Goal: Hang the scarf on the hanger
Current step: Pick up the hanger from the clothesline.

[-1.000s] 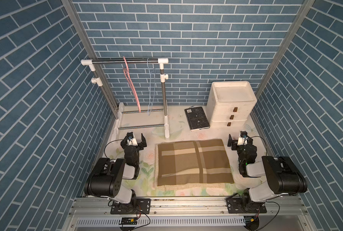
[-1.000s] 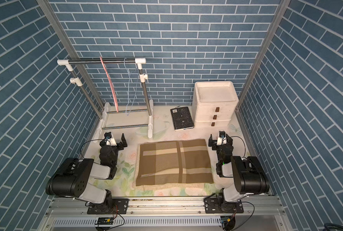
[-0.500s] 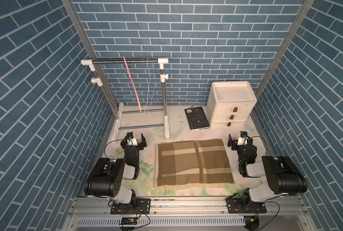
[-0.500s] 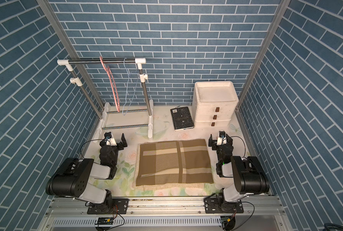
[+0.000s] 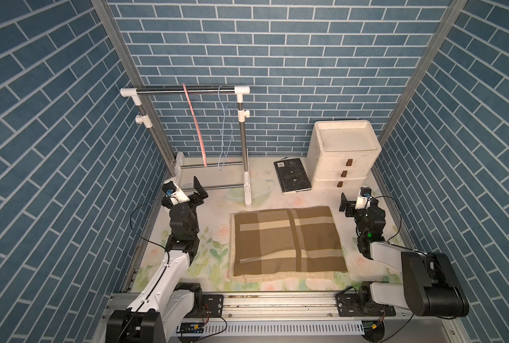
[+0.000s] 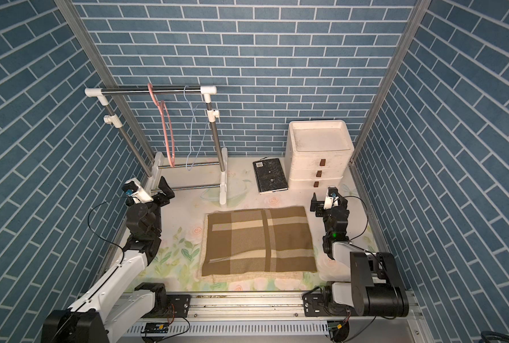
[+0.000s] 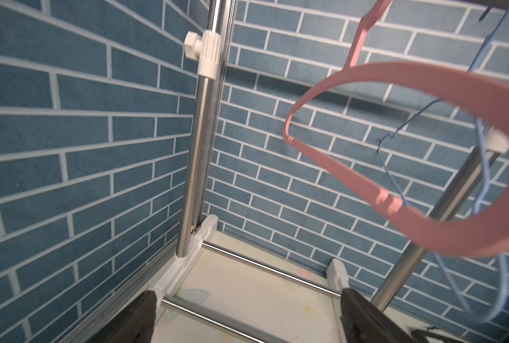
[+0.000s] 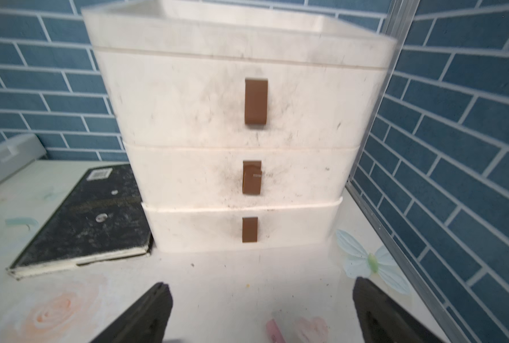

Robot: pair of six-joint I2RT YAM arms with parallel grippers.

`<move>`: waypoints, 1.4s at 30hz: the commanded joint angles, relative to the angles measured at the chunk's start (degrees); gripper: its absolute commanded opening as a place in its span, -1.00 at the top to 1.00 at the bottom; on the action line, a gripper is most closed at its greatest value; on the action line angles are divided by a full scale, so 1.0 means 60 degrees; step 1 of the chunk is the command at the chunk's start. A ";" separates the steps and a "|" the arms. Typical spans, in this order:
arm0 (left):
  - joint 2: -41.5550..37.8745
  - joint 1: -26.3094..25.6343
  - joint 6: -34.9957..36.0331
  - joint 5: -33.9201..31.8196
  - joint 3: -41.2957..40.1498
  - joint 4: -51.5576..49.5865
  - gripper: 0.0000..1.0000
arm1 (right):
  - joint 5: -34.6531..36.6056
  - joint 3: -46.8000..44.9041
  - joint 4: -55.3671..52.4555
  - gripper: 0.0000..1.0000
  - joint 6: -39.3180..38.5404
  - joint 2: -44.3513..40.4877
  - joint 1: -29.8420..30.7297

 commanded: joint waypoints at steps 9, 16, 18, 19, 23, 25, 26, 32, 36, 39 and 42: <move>0.1203 -0.0306 -0.1697 0.2924 0.5874 -0.6786 -1.00 | -0.2442 0.2273 -0.5376 -0.99 0.3473 -0.2801 0.0152; 0.3357 -0.0350 -0.0678 0.1807 1.0522 -0.9572 -1.00 | -0.3078 0.3023 -0.7059 -0.99 0.3471 -0.3287 0.0228; 0.4150 -0.0350 -0.0228 0.1393 1.1733 -1.0224 -1.00 | -0.3073 0.2885 -0.7128 -0.99 0.3490 -0.3505 0.0242; 0.4631 -0.0346 -0.0052 0.1289 1.2344 -1.0579 -1.00 | -0.3058 0.2815 -0.7136 -0.99 0.3490 -0.3590 0.0236; 0.6443 -0.0335 0.0498 0.1136 1.4866 -1.1942 -0.99 | -0.2961 0.2621 -0.7170 -0.99 0.3483 -0.3667 0.0235; 0.7464 -0.0335 0.0672 0.1227 1.6194 -1.2653 -0.99 | -0.2902 0.2550 -0.7149 -0.99 0.3476 -0.3624 0.0242; 0.7869 -0.0335 0.0727 0.1305 1.6761 -1.2950 -0.98 | -0.2888 0.2522 -0.7131 -0.99 0.3466 -0.3599 0.0236; 0.9272 -0.0313 0.0793 0.0940 1.7814 -1.3313 -0.85 | -0.2802 0.2514 -0.7126 -0.99 0.3364 -0.3425 0.0235; 0.9492 -0.0277 0.0878 0.0280 1.7711 -1.3216 -0.64 | -0.2749 0.2490 -0.7094 -0.99 0.3373 -0.3344 0.0239; 0.9610 -0.0251 0.1070 -0.0050 1.7701 -1.3236 -0.42 | -0.2722 0.2456 -0.7032 -0.99 0.3419 -0.3289 0.0235; 0.9661 -0.0241 0.1196 -0.0175 1.7601 -1.3260 -0.16 | -0.2710 0.2389 -0.6934 -0.99 0.3507 -0.3219 0.0235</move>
